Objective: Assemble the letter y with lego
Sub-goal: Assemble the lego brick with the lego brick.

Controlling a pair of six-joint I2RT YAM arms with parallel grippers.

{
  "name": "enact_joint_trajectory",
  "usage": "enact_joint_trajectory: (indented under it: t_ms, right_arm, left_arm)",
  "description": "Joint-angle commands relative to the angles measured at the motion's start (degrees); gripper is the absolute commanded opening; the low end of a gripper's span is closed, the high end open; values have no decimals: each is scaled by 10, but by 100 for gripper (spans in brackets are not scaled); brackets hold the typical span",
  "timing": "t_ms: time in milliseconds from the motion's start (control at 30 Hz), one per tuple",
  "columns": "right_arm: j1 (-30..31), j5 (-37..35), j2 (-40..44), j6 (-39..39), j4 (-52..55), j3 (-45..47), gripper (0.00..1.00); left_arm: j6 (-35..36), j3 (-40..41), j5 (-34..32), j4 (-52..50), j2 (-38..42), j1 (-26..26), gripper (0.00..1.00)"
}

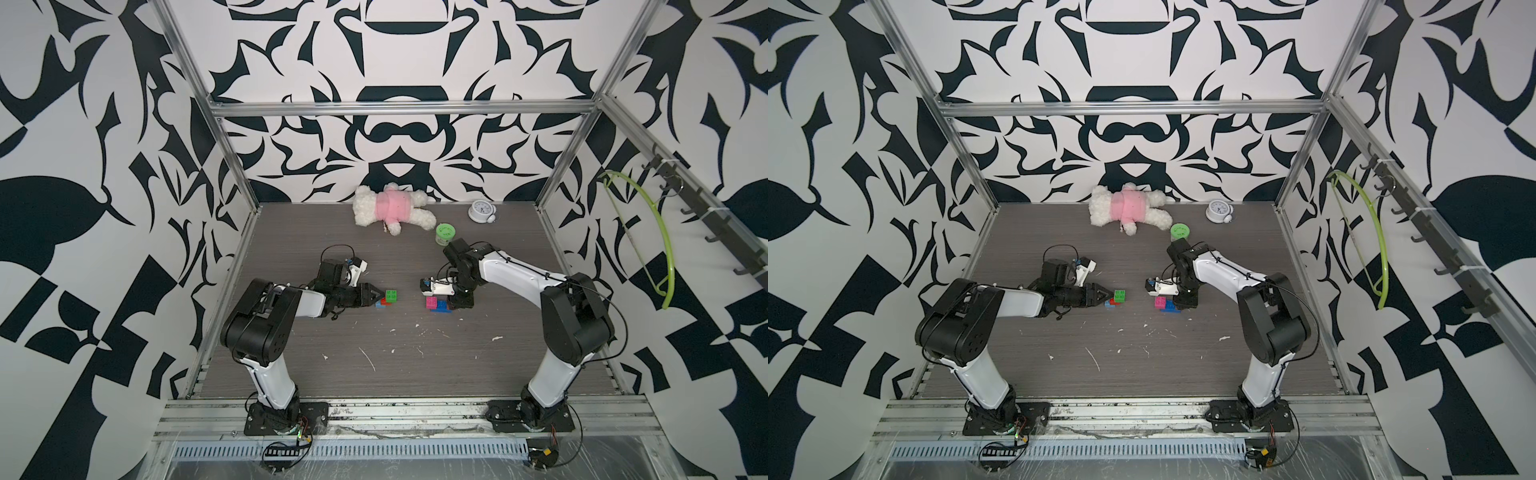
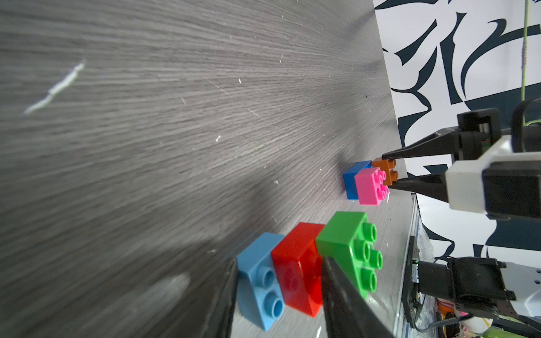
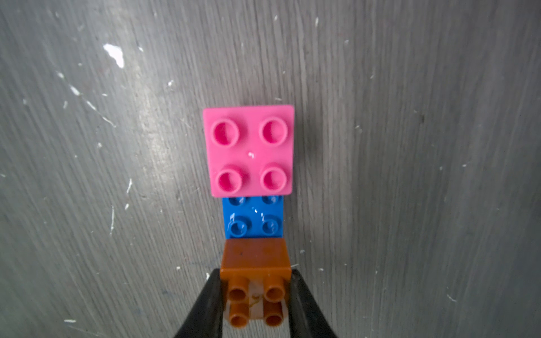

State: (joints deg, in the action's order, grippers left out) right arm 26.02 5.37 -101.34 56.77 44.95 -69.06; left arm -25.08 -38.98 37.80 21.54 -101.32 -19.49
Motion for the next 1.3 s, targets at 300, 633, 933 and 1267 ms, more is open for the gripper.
enact_joint_trajectory:
  t_ms: [300,633,933,1267]
  right_arm:
    - [16,-43,-38,11,48,-32,15]
    - [35,-92,-75,3,67,-37,8]
    - [42,-83,-99,-24,58,-23,4]
    - [32,-52,-100,-49,52,0,2]
  left_arm:
    - [14,17,-56,-94,-34,2,48]
    - [15,17,-56,-95,-34,2,48]
    - [15,16,-54,-94,-34,2,48]
    - [14,16,-53,-95,-35,3,48]
